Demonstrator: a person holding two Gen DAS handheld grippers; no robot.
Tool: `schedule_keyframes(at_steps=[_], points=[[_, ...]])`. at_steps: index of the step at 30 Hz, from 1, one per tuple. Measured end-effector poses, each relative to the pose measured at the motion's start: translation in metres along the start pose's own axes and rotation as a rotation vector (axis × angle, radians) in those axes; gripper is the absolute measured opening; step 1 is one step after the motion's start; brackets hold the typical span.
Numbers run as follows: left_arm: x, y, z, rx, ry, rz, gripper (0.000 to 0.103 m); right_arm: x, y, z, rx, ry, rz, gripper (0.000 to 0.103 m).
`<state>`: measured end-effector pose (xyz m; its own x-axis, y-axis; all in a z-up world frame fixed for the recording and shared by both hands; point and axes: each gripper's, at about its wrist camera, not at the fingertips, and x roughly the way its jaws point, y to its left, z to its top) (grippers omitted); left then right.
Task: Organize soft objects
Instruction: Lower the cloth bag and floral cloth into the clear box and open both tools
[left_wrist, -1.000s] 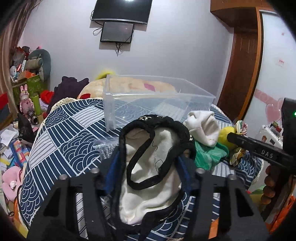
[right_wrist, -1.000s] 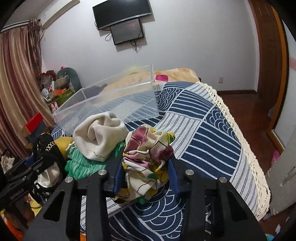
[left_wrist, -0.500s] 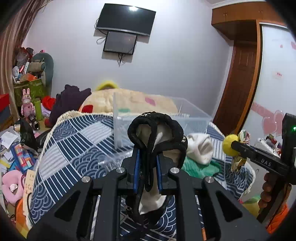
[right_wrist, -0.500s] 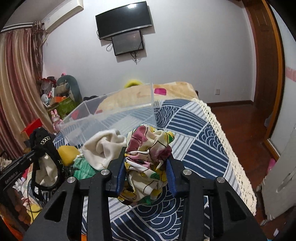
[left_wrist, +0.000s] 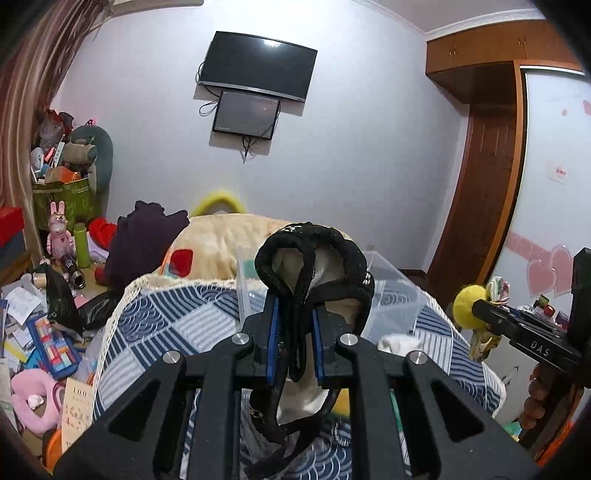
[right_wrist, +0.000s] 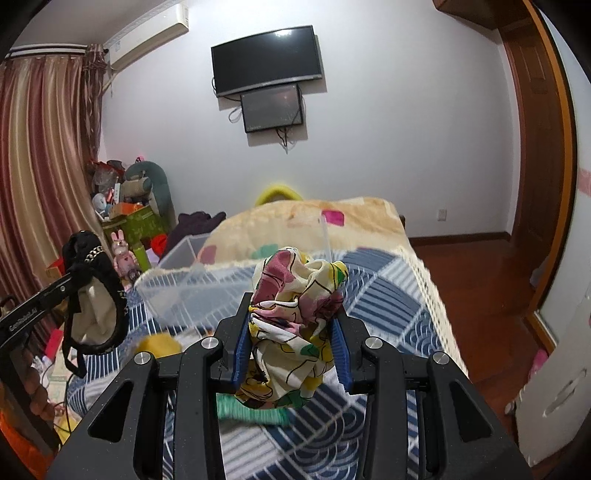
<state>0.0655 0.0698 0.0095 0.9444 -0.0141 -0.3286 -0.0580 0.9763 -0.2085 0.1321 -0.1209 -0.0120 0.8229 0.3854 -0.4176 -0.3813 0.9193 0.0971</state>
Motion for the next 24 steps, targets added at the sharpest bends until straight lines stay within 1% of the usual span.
schedule_keyframes(at_steps=[7, 13, 17, 20, 22, 24], points=[[0.024, 0.002, 0.029, 0.014, -0.030, 0.019, 0.015, 0.019, 0.011, 0.027, -0.039, -0.035, 0.009, 0.034], [0.054, 0.007, 0.043, 0.019, -0.028, 0.046, 0.015, 0.048, 0.020, 0.039, -0.069, -0.019, 0.014, 0.034], [0.081, 0.012, 0.049, -0.007, 0.014, 0.030, 0.015, 0.073, 0.023, 0.045, -0.087, 0.013, 0.013, 0.034], [0.098, 0.015, 0.049, -0.024, 0.046, 0.010, 0.015, 0.086, 0.025, 0.043, -0.101, 0.044, 0.010, 0.034], [0.110, 0.014, 0.048, -0.020, 0.068, 0.006, 0.015, 0.096, 0.027, 0.042, -0.115, 0.074, 0.007, 0.034], [0.124, 0.013, 0.045, -0.005, 0.108, 0.010, 0.015, 0.107, 0.029, 0.039, -0.132, 0.111, 0.012, 0.034]])
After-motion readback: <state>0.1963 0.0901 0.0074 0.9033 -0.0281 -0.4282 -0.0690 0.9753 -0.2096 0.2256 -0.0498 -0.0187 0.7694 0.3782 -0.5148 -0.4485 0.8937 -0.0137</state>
